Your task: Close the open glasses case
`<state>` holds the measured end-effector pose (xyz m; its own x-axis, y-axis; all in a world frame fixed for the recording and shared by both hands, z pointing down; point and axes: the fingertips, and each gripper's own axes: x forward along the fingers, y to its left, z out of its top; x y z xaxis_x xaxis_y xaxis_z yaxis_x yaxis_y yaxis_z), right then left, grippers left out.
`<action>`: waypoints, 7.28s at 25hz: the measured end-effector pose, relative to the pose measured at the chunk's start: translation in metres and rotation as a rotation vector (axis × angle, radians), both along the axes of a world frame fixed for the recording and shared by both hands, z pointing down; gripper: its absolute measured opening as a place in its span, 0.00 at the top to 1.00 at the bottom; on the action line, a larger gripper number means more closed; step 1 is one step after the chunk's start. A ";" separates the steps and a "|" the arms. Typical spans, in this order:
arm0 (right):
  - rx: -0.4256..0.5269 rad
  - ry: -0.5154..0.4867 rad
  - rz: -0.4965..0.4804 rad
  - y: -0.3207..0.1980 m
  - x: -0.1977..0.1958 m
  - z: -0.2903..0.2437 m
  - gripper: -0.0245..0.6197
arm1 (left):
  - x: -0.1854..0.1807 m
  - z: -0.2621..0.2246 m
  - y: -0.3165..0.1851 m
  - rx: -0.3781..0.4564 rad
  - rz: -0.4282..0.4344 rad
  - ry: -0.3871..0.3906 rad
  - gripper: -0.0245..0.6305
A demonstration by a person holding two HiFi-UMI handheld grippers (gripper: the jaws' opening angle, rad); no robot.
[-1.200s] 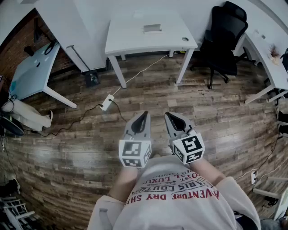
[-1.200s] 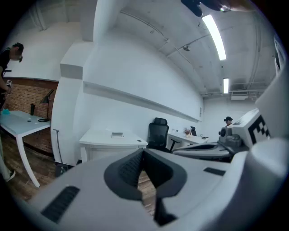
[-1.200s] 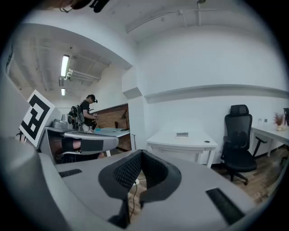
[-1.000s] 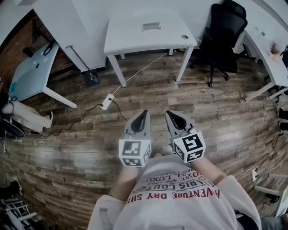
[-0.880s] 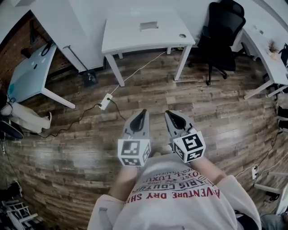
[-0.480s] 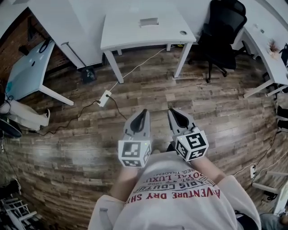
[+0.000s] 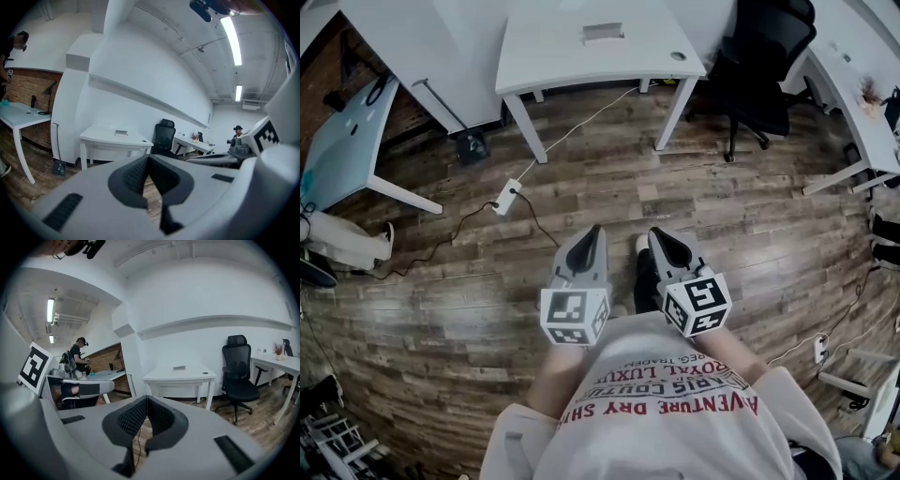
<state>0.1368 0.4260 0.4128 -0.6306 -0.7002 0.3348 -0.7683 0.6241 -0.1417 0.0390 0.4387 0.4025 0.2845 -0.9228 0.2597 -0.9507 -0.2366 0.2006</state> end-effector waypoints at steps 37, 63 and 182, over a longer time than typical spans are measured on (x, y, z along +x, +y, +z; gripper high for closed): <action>-0.028 -0.028 -0.117 -0.405 0.000 -0.005 0.94 | -0.003 -0.011 -0.380 0.002 -0.081 -0.032 0.96; -0.128 0.023 -0.003 -0.739 -0.123 0.027 0.94 | -0.128 0.035 -0.727 -0.109 0.079 -0.030 0.96; 0.112 0.048 -0.110 -0.784 -0.155 -0.018 0.94 | -0.164 -0.021 -0.775 0.031 -0.020 -0.043 0.96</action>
